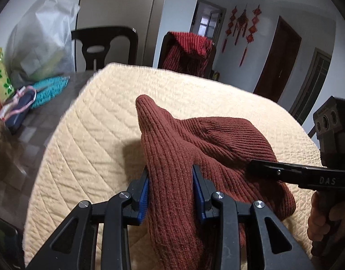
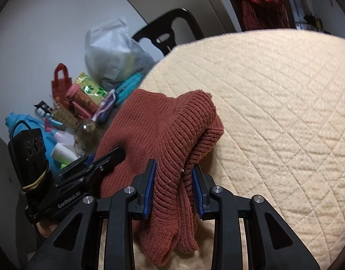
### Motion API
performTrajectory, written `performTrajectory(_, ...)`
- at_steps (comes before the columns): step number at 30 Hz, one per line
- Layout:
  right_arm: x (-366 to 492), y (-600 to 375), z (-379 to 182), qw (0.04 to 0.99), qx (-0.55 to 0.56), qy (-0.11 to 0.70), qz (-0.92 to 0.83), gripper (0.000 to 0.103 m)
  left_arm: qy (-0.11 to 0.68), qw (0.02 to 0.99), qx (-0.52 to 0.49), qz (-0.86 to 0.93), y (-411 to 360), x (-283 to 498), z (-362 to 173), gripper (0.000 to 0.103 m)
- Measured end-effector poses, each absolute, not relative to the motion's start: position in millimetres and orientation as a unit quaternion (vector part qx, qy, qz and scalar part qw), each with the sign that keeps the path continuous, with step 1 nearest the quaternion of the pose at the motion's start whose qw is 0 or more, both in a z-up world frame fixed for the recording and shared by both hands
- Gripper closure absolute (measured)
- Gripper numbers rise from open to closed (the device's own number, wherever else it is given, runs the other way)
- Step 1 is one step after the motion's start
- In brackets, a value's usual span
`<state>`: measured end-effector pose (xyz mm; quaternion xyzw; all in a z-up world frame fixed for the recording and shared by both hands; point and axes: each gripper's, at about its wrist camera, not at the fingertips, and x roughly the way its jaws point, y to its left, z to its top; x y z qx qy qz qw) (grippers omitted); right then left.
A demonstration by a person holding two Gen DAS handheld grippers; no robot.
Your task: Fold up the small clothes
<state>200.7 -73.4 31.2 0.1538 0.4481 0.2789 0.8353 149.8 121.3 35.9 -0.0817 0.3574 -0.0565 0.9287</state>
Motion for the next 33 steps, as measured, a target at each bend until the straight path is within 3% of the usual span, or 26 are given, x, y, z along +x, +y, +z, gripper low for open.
performTrajectory(4, 207.3, -77.7, 18.6, 0.826, 0.165, 0.464, 0.272, 0.071, 0.373, 0.922, -0.09, -0.049, 128.9, 152.4, 25.1, 0.061)
performTrajectory(13, 197.4, -86.7, 16.4, 0.816, 0.185, 0.474, 0.274, 0.069, 0.369, 0.922, -0.11, -0.037, 139.2, 142.1, 31.0, 0.061)
performTrajectory(19, 197.1, -90.2, 14.8, 0.796, 0.222, 0.489, 0.28, 0.075, 0.379, 0.915, -0.13, -0.041, 143.8, 146.8, 33.0, 0.068)
performTrajectory(33, 167.7, -107.6, 24.1, 0.802, 0.229, 0.474, 0.282, 0.075, 0.389, 0.911, -0.125, -0.057, 130.0, 125.4, 35.1, 0.071)
